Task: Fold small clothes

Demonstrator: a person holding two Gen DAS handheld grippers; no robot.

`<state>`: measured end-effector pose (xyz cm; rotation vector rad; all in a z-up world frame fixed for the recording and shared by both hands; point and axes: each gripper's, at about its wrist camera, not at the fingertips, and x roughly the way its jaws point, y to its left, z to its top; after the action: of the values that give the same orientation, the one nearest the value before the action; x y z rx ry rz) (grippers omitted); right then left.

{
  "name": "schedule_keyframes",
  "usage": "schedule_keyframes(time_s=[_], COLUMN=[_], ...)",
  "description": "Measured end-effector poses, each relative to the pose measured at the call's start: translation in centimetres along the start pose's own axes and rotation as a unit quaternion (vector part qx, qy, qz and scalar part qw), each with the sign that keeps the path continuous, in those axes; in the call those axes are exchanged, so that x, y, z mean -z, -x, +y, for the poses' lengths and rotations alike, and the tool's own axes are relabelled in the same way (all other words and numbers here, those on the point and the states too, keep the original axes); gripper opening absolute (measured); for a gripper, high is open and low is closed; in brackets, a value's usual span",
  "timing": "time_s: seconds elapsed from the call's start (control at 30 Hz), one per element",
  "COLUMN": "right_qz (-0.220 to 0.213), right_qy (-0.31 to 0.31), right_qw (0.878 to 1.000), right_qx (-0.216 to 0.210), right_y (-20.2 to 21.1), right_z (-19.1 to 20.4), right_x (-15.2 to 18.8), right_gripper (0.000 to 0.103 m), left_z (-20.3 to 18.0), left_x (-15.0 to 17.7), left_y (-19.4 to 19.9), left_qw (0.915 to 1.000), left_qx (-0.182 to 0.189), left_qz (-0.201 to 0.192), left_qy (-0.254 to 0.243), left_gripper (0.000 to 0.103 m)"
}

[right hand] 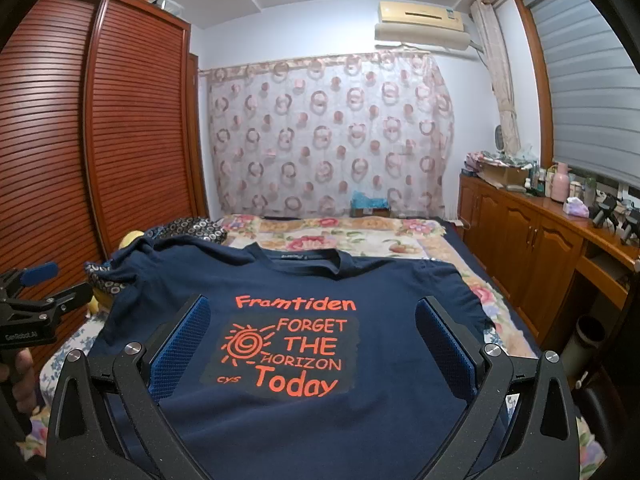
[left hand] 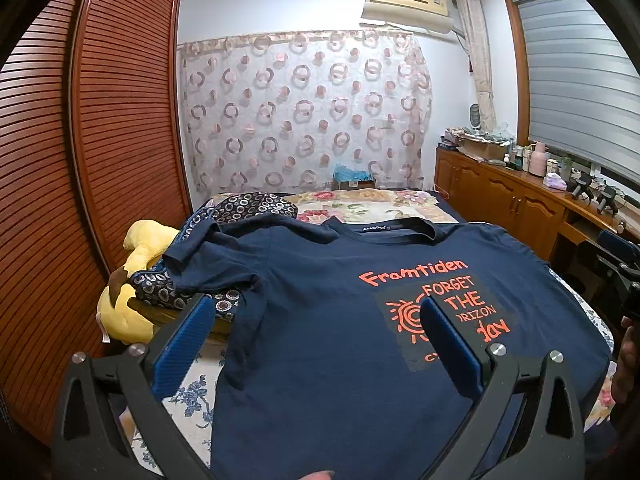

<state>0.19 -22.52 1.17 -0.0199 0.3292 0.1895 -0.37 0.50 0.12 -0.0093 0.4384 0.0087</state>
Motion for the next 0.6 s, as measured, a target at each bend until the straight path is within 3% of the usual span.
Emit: schedule_keyframes(time_s=[0.6], right_qz=[0.002], right_qy=[-0.001], right_qw=[1.0], right_qx=[0.0], right_y=[0.02], right_z=[-0.05], right_x=[-0.03], right_gripper=[0.103], left_z=[0.35], left_x=[-0.41], left_y=[-0.05], left_qw=[1.0], left_qx=[-0.001], left_qz=[-0.002], left_qy=[-0.003], left_gripper=[0.103])
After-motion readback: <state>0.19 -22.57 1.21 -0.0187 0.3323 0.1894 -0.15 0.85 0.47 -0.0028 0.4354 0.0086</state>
